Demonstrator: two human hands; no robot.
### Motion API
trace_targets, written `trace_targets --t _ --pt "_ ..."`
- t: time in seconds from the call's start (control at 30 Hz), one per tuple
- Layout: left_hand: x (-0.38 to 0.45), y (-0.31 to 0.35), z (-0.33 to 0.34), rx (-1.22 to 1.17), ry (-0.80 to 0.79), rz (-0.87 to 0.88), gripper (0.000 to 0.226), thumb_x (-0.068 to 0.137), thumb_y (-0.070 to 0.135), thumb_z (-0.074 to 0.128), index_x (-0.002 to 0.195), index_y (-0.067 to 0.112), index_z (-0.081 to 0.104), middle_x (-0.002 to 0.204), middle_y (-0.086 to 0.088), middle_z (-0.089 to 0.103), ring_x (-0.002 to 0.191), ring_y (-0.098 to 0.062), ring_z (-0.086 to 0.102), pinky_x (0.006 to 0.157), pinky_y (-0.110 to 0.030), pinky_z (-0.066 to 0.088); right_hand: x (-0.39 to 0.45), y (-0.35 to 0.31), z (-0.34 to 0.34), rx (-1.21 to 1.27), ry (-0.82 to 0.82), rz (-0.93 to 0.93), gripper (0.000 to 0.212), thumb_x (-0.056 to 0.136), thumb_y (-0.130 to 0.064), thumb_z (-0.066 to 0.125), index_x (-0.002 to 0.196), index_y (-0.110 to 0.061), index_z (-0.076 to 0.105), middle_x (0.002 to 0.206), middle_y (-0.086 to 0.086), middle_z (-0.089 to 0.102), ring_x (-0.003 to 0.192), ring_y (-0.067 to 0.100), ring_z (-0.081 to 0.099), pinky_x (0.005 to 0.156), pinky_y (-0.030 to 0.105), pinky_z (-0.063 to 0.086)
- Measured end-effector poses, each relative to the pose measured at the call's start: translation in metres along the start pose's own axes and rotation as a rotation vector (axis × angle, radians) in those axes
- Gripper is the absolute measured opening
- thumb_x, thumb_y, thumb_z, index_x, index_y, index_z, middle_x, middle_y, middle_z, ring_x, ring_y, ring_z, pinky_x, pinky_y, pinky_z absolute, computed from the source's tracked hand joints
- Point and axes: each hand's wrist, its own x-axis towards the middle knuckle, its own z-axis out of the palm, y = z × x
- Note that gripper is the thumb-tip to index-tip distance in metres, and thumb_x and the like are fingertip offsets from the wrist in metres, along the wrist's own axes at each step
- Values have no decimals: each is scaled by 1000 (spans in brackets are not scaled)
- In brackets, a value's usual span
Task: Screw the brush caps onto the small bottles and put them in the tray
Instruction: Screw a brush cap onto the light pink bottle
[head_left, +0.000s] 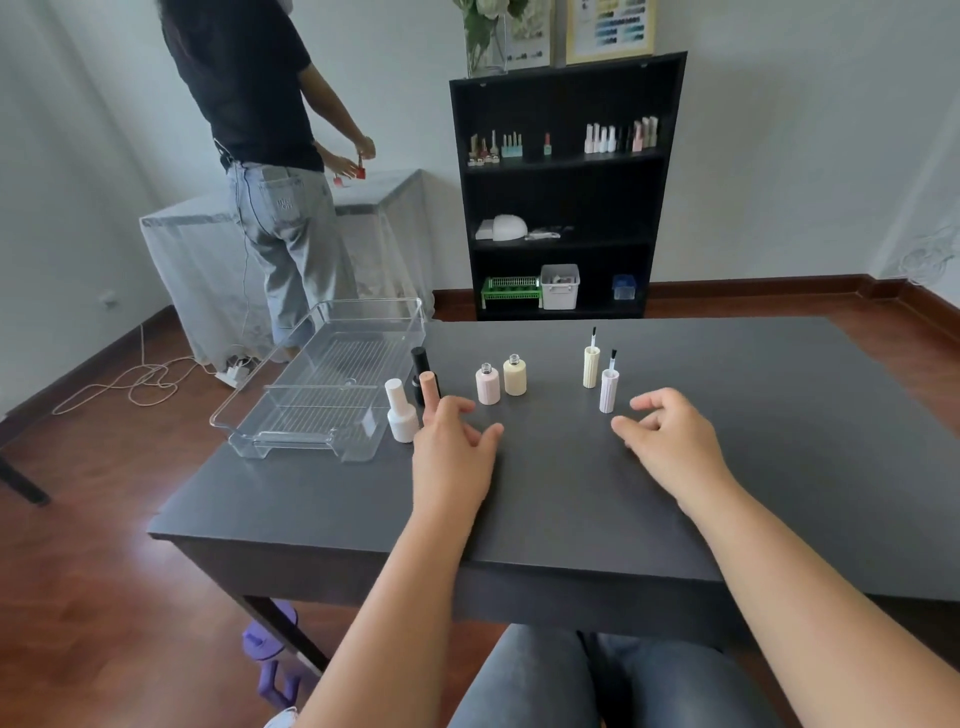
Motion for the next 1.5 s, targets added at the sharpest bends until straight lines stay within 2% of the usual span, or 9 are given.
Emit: trace_targets --t 0.1,0.17,0.3,0.43,0.63,0.87,1.03,1.3,1.5 --pt "12 6 13 6 -115 -74 40 83 22 70 114 24 46 95 4 70 128 -4 39 77 -20 35 14 0 -1 -25 -4 -29 36 79 -35 71 109 -24 56 77 -3 66 75 9 61 55 25 40" --pt "19 11 20 -7 -161 -126 61 83 22 68 135 17 36 84 5 70 102 10 50 76 -25 44 19 0 1 -64 -12 -61 40 78 -36 73 111 -24 55 72 -4 64 72 8 60 55 23 39" --pt "34 22 31 -95 -204 -279 79 84 25 64 148 21 19 89 -5 69 61 -16 67 66 -30 57 28 -5 7 -132 -15 -93 37 74 -42 77 101 -27 55 67 -5 59 66 7 58 53 22 36" --pt "51 25 36 -136 -162 -327 62 84 25 61 140 17 34 85 -8 69 46 -15 63 50 -25 54 35 -6 13 -138 22 -95 28 73 -42 78 87 -28 58 65 -7 56 61 4 54 49 23 33" --pt "55 20 39 -30 -95 -263 25 85 26 58 107 14 56 94 -12 67 87 -33 67 82 -44 56 34 -4 14 -136 44 -134 18 76 -40 74 75 -31 58 62 -7 56 58 4 53 47 23 31" --pt "28 16 31 -19 -25 -41 18 80 30 72 95 28 63 65 12 53 69 -7 53 55 -19 34 27 -2 9 45 88 -195 20 73 -30 79 72 -28 59 74 -13 62 64 -3 56 53 6 39" --pt "22 17 31 -29 24 182 27 68 30 86 85 24 66 82 12 48 73 3 49 65 -2 34 25 -3 4 165 -58 -215 15 75 -30 79 83 -34 67 80 -11 67 65 -5 58 59 6 42" --pt "19 17 38 -55 9 196 35 68 25 85 83 22 54 93 14 53 86 -1 58 73 -26 50 20 -6 1 298 -106 -289 17 84 -24 73 99 -32 73 77 -20 70 61 -7 54 58 2 38" --pt "15 14 30 4 44 174 33 68 28 82 78 27 51 82 14 55 75 -4 52 60 -17 36 16 -8 3 181 -160 -378 27 89 -15 67 102 -39 68 93 -9 64 61 -2 49 62 2 37"
